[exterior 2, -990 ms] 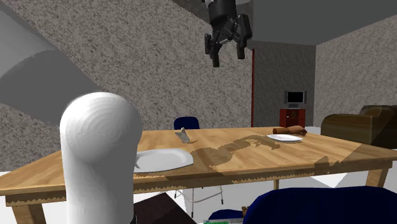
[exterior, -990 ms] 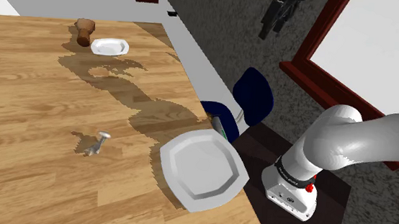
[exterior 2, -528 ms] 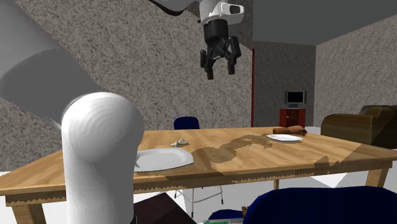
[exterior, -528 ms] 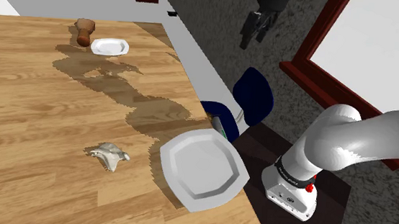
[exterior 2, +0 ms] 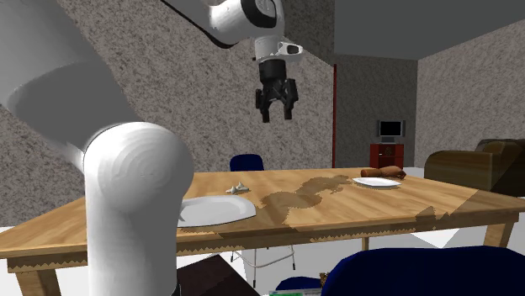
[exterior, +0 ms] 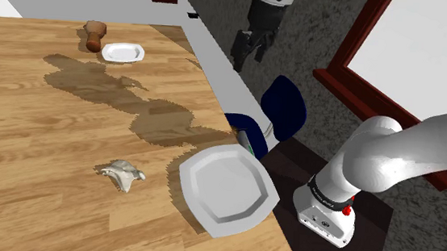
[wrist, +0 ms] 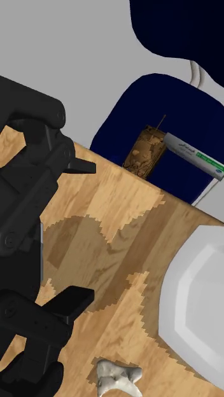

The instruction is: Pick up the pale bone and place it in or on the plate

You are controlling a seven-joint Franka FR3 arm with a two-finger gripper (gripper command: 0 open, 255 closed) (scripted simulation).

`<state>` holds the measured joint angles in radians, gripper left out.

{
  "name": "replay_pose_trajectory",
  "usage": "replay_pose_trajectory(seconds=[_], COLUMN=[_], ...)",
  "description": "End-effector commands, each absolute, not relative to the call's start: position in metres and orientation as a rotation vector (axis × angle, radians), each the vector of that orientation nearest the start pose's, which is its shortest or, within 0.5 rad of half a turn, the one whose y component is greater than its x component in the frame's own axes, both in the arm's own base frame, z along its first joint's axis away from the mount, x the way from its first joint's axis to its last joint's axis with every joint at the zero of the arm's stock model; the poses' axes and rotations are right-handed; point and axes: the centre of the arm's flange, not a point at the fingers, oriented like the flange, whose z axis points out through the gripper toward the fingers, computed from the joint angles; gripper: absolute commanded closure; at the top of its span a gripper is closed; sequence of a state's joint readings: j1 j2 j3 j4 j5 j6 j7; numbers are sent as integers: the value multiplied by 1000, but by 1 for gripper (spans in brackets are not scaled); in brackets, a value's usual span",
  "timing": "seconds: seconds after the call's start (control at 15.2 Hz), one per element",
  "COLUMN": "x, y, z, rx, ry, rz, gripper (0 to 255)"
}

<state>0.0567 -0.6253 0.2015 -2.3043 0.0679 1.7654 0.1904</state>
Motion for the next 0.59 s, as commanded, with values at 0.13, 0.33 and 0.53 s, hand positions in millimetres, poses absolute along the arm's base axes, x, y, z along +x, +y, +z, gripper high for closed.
replay_pose_trajectory(seconds=[0.13,0.33,0.53], x=[372,384,397], y=[161,195,229], z=[552,535,519], rx=[-3167,-3163,-3160], ry=[-44,-49,-54], rz=[-119,-106,-93], gripper=[0,0,0])
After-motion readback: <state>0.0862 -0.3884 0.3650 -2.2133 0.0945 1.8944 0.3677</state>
